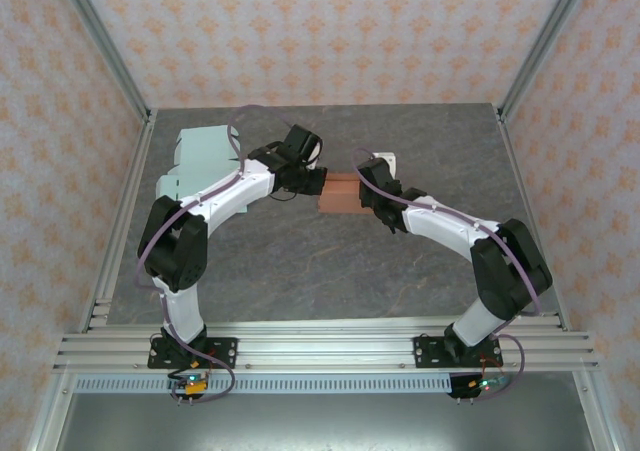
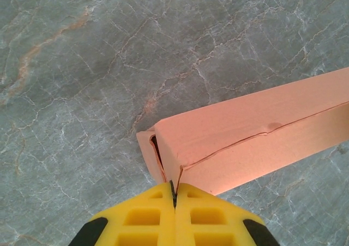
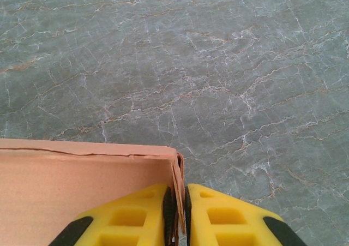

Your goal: Fold the paper box

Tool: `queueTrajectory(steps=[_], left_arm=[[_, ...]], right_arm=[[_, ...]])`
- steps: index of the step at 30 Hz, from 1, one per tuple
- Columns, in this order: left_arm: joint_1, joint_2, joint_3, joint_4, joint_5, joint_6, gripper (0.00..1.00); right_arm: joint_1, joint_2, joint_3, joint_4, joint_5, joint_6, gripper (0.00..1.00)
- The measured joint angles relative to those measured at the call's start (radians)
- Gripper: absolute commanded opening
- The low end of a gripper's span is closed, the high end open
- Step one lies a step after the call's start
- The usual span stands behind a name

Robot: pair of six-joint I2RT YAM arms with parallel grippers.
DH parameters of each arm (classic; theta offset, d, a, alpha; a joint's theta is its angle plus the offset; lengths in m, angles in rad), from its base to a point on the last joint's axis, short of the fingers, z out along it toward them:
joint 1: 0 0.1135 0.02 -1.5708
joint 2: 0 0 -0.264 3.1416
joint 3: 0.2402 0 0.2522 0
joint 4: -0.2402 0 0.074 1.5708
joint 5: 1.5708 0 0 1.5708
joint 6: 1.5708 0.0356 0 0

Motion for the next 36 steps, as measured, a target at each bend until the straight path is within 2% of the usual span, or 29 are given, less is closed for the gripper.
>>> queueTrajectory(steps=[6, 11, 16, 21, 25, 29, 31, 33, 36], left_arm=[[-0.02, -0.01, -0.082, 0.105, -0.063, 0.018, 0.05], [-0.021, -0.023, -0.126, 0.179, -0.098, 0.026, 0.05], [-0.025, -0.023, -0.129, 0.193, -0.119, 0.028, 0.05], [-0.026, -0.02, -0.129, 0.197, -0.139, 0.033, 0.05], [-0.026, -0.018, -0.129, 0.198, -0.146, 0.036, 0.05], [-0.027, -0.015, -0.129, 0.207, -0.157, 0.037, 0.05], [-0.027, -0.013, -0.127, 0.208, -0.157, 0.04, 0.05], [-0.027, -0.012, -0.126, 0.208, -0.158, 0.047, 0.05], [-0.027, -0.012, -0.125, 0.208, -0.161, 0.051, 0.05]], right_arm=[[0.0, 0.0, -0.006, 0.013, 0.0, 0.006, 0.17], [-0.002, -0.008, -0.031, 0.051, -0.003, 0.006, 0.21], [-0.026, -0.059, -0.081, 0.071, -0.043, 0.007, 0.39], [-0.082, -0.18, -0.166, 0.072, -0.2, 0.016, 0.57], [-0.114, -0.27, -0.2, 0.091, -0.324, 0.083, 0.63], [-0.134, -0.296, -0.192, 0.126, -0.407, 0.169, 0.7], [-0.15, -0.283, -0.166, 0.108, -0.417, 0.237, 0.68], [-0.183, -0.248, -0.115, 0.09, -0.44, 0.332, 0.62], [-0.232, -0.192, -0.05, 0.077, -0.47, 0.455, 0.6]])
